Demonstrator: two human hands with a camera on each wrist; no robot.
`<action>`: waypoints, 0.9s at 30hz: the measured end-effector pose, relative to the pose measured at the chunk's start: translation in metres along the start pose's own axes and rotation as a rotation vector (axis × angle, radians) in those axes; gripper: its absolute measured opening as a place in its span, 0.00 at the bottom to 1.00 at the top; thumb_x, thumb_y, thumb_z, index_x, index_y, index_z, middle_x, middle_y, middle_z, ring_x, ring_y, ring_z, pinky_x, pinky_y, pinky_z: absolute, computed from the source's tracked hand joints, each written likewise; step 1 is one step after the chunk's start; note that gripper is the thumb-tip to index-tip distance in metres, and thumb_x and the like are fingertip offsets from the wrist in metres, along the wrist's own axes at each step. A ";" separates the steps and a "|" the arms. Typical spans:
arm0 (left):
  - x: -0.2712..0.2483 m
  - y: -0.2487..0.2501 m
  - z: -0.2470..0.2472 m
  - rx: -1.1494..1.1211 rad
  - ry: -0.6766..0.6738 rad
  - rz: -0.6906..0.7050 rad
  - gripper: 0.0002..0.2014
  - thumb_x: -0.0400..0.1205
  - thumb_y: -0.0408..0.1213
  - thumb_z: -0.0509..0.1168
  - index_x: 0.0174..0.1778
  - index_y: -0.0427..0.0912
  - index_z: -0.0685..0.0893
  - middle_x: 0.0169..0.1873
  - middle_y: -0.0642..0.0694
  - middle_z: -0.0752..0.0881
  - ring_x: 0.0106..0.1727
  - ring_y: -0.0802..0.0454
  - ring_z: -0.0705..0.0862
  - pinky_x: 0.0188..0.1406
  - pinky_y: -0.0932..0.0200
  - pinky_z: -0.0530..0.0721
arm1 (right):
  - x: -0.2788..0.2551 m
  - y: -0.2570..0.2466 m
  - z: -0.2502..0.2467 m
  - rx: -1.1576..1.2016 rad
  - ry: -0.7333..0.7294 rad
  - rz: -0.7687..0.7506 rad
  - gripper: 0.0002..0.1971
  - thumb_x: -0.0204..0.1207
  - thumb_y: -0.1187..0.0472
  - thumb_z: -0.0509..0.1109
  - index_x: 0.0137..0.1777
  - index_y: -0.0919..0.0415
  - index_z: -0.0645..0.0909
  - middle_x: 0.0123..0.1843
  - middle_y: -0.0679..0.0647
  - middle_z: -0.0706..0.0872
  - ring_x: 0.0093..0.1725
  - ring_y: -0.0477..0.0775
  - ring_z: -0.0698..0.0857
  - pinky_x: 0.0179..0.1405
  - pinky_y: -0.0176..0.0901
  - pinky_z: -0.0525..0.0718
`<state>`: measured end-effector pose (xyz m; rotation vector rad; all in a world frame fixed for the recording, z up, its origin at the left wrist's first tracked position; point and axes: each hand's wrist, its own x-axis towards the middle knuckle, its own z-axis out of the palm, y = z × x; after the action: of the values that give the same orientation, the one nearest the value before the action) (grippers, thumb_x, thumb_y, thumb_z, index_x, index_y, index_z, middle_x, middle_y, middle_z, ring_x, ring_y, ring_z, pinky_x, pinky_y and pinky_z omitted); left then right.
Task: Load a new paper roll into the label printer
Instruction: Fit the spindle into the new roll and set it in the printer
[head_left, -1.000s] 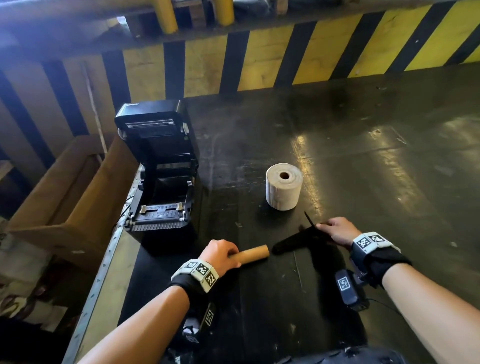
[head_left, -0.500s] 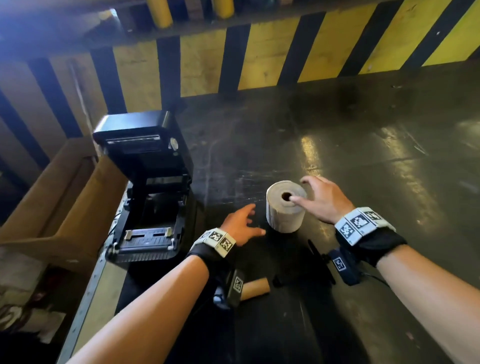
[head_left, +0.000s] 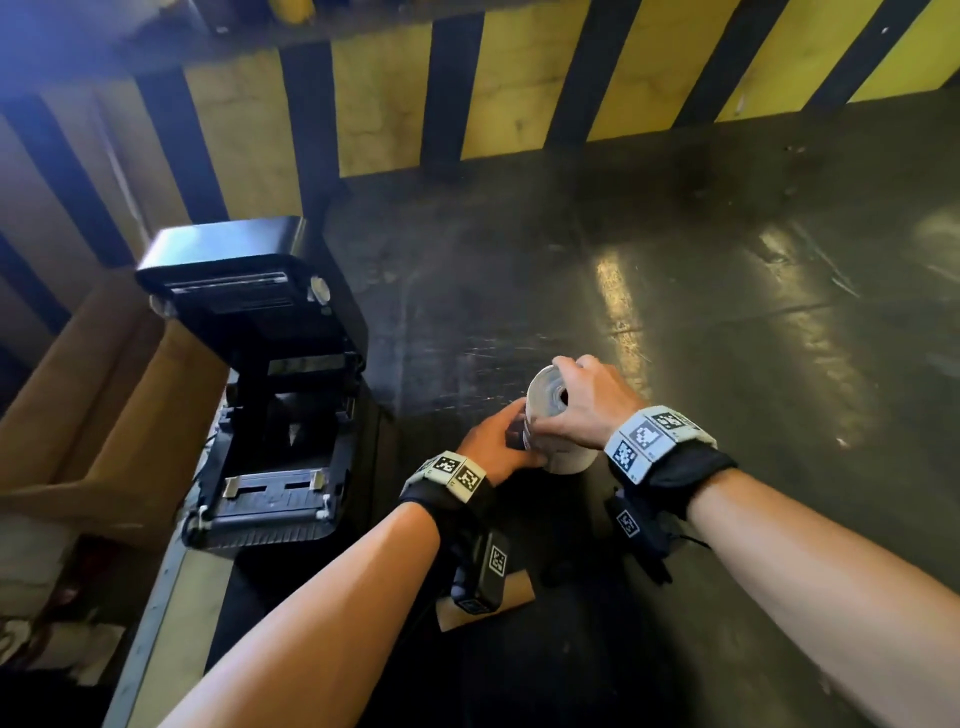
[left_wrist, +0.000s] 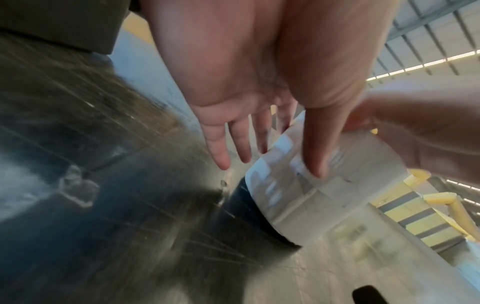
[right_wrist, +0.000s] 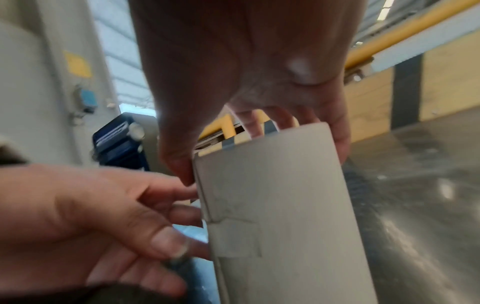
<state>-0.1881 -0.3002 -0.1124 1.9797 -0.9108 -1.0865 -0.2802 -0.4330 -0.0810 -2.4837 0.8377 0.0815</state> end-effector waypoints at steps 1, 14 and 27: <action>-0.005 0.003 -0.002 -0.032 -0.016 0.011 0.33 0.70 0.34 0.75 0.69 0.60 0.72 0.61 0.50 0.84 0.62 0.50 0.83 0.69 0.45 0.78 | -0.001 0.001 -0.004 0.067 0.016 0.018 0.39 0.57 0.38 0.73 0.66 0.57 0.72 0.61 0.61 0.79 0.61 0.63 0.78 0.56 0.48 0.78; -0.090 0.044 -0.026 -0.524 0.179 0.192 0.33 0.66 0.37 0.75 0.66 0.54 0.70 0.56 0.49 0.79 0.56 0.49 0.80 0.45 0.44 0.85 | -0.076 -0.022 -0.039 1.333 -0.202 0.213 0.18 0.75 0.48 0.61 0.57 0.57 0.80 0.56 0.65 0.85 0.51 0.63 0.83 0.44 0.56 0.83; -0.139 0.052 -0.056 -0.392 0.401 0.240 0.24 0.65 0.39 0.78 0.55 0.54 0.79 0.51 0.46 0.83 0.53 0.45 0.84 0.40 0.48 0.86 | -0.110 -0.057 -0.052 0.456 0.418 -0.416 0.13 0.72 0.56 0.73 0.55 0.58 0.86 0.60 0.51 0.85 0.59 0.47 0.82 0.59 0.36 0.77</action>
<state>-0.2078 -0.1993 0.0083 1.6303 -0.6405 -0.6398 -0.3408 -0.3595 0.0136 -2.2007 0.4097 -0.7128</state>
